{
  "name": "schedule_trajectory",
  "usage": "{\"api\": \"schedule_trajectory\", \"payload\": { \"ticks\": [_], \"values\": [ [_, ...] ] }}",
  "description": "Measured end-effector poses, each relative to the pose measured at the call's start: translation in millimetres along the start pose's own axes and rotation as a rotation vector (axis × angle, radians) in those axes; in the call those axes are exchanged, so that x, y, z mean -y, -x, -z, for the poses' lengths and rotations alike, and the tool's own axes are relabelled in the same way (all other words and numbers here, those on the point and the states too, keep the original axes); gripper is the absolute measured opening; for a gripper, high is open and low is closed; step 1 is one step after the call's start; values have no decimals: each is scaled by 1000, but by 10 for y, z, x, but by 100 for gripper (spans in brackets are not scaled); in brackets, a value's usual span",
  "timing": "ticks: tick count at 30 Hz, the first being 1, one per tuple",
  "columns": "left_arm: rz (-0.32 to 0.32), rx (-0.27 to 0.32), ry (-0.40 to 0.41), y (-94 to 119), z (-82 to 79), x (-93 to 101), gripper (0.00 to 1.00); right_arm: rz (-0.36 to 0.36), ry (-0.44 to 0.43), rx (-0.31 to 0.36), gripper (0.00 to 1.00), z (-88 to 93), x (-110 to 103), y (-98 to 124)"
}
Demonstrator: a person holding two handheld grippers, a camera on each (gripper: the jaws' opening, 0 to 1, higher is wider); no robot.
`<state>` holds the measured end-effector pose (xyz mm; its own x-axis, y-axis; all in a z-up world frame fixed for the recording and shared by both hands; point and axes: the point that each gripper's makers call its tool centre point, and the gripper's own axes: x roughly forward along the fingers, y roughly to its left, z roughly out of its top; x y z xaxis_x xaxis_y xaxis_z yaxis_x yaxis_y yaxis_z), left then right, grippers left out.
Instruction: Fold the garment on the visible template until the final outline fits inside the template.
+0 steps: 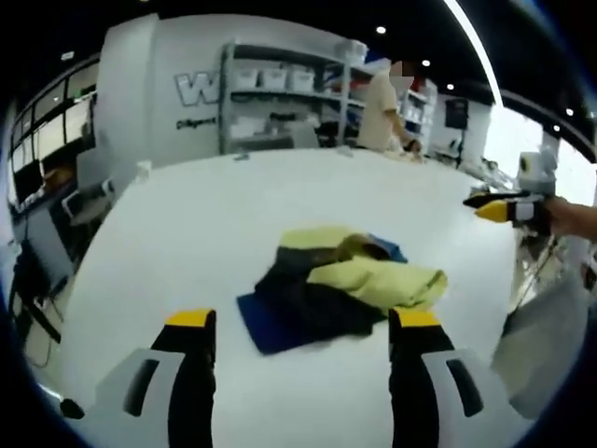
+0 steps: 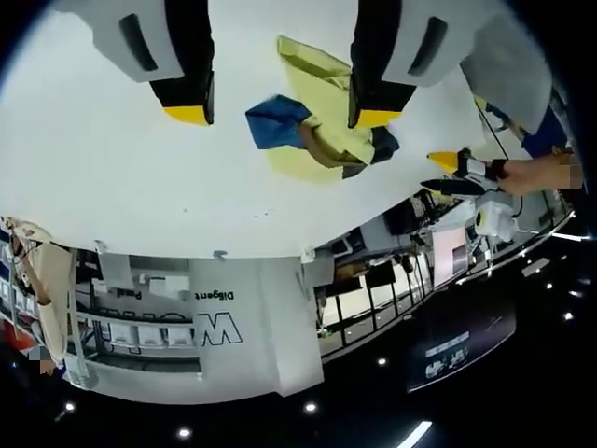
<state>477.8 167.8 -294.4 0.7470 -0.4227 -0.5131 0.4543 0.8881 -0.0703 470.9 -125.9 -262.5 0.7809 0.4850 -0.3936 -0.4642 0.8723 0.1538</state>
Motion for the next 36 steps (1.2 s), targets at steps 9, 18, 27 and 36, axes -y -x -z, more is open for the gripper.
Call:
{"api": "schedule_trajectory", "payload": {
  "ticks": [9,18,27,36],
  "values": [
    [-114,-7,3,-278,-111,-364,65,5,55,-33,46,19,133,-375],
    [-68,-24,-54,-598,-137,-317,56,-19,117,-58,39,86,89,-704],
    [-38,-54,-99,-964,-65,-231,42,-28,193,-137,35,317,28,-979],
    [0,-75,-271,-1131,-80,-246,44,-67,199,-174,33,462,-12,-1155]
  ]
}}
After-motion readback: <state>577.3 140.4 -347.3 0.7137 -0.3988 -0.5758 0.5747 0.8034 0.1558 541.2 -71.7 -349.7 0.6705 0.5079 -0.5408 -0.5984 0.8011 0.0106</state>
